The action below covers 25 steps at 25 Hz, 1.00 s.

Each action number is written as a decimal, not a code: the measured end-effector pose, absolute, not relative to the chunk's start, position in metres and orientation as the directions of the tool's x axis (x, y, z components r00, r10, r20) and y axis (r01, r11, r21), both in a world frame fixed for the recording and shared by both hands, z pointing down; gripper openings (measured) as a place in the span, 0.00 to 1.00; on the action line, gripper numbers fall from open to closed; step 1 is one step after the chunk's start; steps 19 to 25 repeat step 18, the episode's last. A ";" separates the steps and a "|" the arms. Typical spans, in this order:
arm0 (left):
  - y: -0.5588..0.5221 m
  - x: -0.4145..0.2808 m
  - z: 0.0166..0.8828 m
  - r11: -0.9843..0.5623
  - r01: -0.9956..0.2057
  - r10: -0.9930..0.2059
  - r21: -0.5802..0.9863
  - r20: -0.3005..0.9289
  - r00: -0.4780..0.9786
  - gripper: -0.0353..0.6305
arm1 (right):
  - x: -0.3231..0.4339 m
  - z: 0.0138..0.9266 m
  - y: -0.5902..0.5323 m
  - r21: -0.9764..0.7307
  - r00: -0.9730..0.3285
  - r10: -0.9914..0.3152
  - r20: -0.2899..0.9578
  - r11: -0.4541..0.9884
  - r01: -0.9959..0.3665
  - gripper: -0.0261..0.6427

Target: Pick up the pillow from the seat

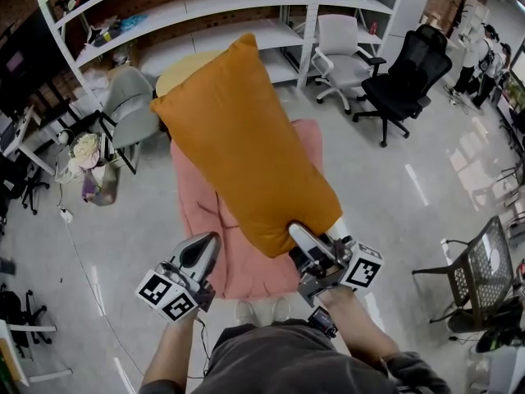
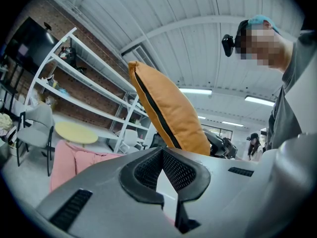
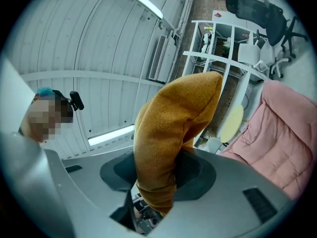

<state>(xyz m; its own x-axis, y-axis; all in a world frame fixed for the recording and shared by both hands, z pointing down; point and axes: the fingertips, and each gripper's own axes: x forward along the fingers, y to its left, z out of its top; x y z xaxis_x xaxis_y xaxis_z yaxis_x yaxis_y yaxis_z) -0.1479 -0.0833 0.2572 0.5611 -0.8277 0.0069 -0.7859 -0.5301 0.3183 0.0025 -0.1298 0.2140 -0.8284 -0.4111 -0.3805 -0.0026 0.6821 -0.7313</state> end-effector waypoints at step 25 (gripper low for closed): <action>-0.085 -0.150 0.261 -0.523 -0.788 -0.829 0.325 0.020 0.559 0.07 | -0.001 0.217 -0.137 -0.751 -0.821 -0.420 -0.387 0.660 0.017 0.28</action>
